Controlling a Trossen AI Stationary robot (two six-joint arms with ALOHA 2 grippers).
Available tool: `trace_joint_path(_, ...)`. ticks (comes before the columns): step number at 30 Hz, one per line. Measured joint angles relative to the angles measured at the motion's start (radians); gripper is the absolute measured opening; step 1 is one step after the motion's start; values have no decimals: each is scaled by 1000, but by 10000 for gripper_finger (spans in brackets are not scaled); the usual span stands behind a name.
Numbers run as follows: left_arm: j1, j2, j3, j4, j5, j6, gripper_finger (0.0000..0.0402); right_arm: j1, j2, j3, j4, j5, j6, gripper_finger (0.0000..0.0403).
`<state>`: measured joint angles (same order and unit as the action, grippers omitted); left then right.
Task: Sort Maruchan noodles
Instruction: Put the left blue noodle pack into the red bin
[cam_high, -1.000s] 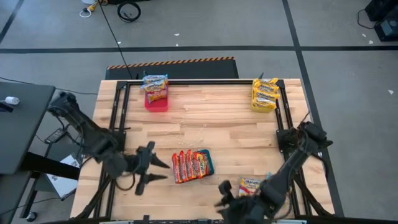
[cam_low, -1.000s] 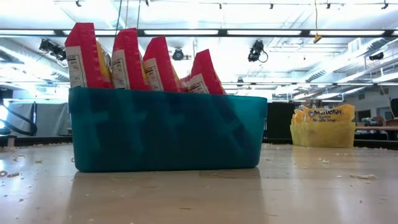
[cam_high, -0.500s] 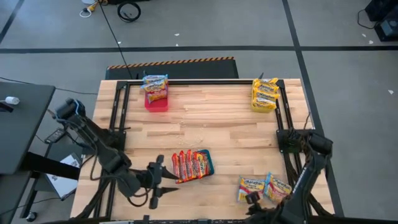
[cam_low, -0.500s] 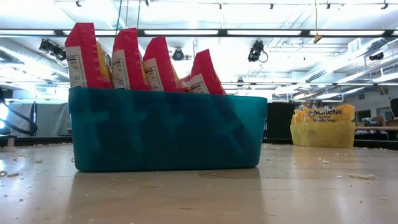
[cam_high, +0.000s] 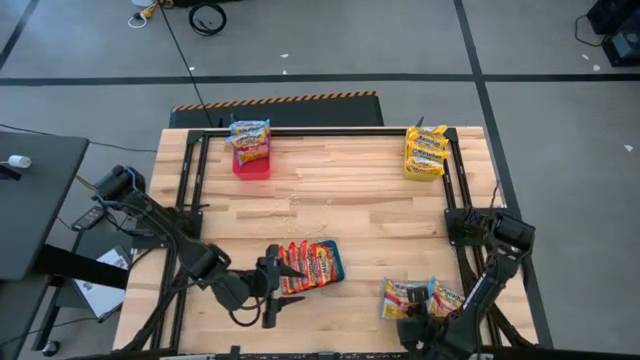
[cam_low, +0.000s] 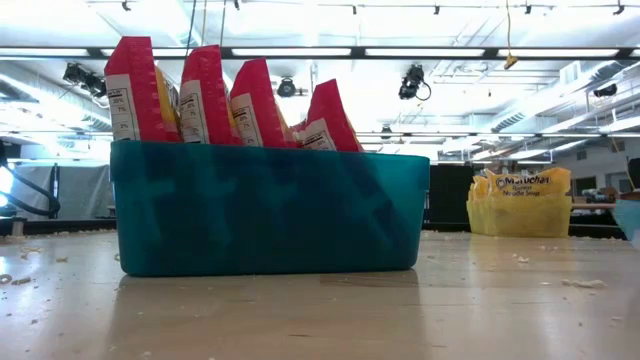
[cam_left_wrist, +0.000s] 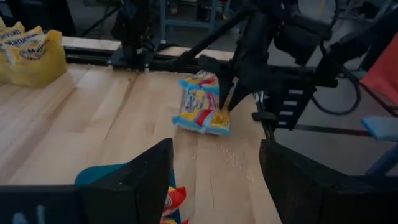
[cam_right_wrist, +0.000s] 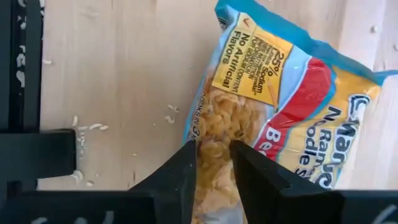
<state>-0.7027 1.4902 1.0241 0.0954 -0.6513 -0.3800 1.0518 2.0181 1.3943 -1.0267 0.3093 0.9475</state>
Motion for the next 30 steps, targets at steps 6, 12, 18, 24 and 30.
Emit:
trace_joint_path(6,37,2,0,1,47,12,254,-32,0,-56,-42,211,-94,141)
trace_joint_path(12,80,2,0,12,104,17,254,-84,-1,-18,-270,259,-144,146)
trace_joint_path(18,96,-6,0,4,123,77,253,-41,-46,-47,-445,185,8,146)
trace_joint_path(24,129,-14,0,-106,133,44,239,-65,-137,-242,-309,51,-3,146)
trace_joint_path(30,147,-3,0,-154,153,-16,232,-167,-191,-401,53,21,-165,146)
